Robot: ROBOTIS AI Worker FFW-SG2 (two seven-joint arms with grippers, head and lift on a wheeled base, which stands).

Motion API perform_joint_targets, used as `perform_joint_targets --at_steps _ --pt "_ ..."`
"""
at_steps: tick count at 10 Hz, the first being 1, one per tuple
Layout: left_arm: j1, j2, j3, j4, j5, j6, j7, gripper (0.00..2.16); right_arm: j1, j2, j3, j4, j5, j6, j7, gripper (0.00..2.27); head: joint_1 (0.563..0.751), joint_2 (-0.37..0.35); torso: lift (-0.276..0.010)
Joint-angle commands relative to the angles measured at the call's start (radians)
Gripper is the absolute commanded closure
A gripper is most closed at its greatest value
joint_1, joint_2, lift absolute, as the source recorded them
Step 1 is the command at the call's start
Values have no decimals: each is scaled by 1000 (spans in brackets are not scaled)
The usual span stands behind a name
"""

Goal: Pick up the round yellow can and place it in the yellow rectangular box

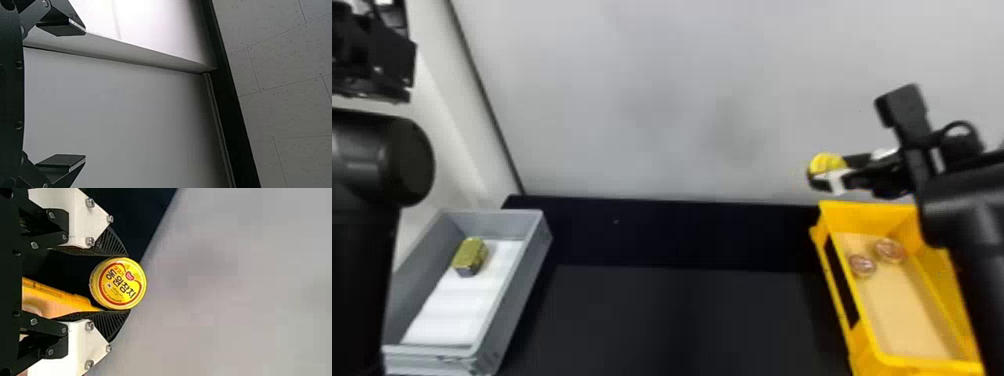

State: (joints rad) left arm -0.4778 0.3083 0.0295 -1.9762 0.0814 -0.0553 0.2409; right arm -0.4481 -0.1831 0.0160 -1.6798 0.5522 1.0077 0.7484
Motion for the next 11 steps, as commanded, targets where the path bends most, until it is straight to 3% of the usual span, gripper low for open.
perform_joint_targets --at_steps 1,5,9,11 --pt "1 6 9 -13 0 17 0 137 -7 -38 -60 -69 48 34 19 616 663 54 -10" --pt "1 20 27 -49 -8 46 -3 137 12 -79 -149 -97 72 39 22 616 663 54 -10" --pt "-2 20 35 -62 -11 51 -8 137 68 -84 -283 -69 71 5 21 616 663 54 -10" --pt "-1 20 37 -64 -11 45 -9 137 69 -91 -309 3 48 -22 16 616 663 54 -10"
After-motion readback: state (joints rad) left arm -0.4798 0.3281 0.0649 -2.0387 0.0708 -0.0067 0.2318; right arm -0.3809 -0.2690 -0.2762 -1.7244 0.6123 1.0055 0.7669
